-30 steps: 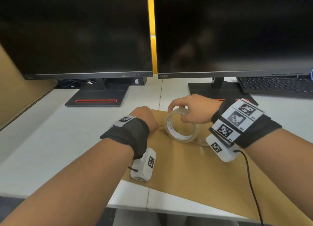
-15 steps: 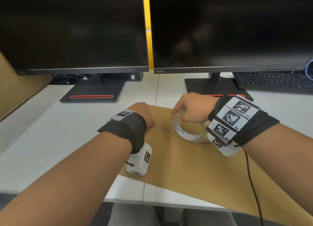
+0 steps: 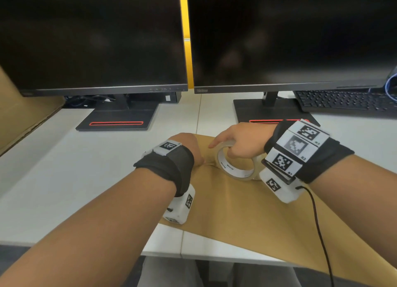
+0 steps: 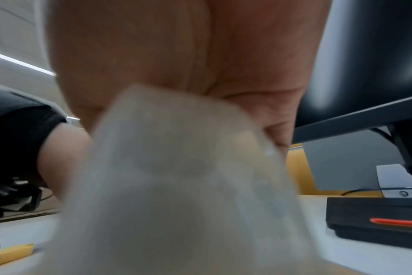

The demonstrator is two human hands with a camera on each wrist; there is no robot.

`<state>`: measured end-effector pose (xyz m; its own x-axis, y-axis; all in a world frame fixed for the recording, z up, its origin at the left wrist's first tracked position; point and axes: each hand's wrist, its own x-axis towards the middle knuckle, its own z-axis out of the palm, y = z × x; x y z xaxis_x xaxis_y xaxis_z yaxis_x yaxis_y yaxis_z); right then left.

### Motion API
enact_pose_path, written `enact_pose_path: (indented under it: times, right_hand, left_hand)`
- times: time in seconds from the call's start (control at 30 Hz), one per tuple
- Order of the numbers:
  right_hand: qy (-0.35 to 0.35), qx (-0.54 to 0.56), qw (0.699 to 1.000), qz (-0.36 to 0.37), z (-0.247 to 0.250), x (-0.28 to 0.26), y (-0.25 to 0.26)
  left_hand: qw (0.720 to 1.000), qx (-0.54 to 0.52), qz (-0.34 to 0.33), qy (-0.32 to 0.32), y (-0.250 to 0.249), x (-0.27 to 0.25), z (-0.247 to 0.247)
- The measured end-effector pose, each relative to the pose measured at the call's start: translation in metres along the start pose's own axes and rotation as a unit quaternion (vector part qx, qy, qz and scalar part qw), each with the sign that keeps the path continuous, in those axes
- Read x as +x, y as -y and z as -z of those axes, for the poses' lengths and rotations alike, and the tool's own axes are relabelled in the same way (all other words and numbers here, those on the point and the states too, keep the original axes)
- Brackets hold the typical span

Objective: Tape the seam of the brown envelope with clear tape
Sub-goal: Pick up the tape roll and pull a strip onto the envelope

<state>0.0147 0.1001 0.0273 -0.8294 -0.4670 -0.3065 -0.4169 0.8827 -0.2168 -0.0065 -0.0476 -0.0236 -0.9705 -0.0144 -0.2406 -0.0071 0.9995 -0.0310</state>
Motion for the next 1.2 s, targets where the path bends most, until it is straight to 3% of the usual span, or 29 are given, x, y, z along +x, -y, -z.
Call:
enact_pose_path:
  times: [0.2, 0.33, 0.53, 1.0, 1.2]
  right_hand:
    - [-0.037, 0.005, 0.999, 0.003, -0.003, -0.005, -0.011]
    - [-0.052, 0.018, 0.998, 0.005, 0.001, -0.007, -0.016]
    - [-0.067, 0.029, 0.997, 0.024, -0.003, -0.008, -0.014]
    - [-0.046, -0.010, 0.999, -0.028, -0.003, -0.017, -0.017]
    - [-0.030, -0.023, 0.999, -0.016, -0.002, -0.025, -0.015]
  left_hand:
    - [0.999, 0.045, -0.008, -0.025, -0.014, -0.003, -0.002]
    - [0.999, 0.014, -0.038, 0.030, -0.016, -0.003, 0.001]
    - [0.998, -0.052, -0.038, 0.014, -0.003, -0.002, -0.005]
    - [0.998, 0.024, -0.062, 0.012, -0.010, -0.009, -0.002]
    - [0.998, 0.017, -0.058, 0.008, -0.010, -0.011, -0.003]
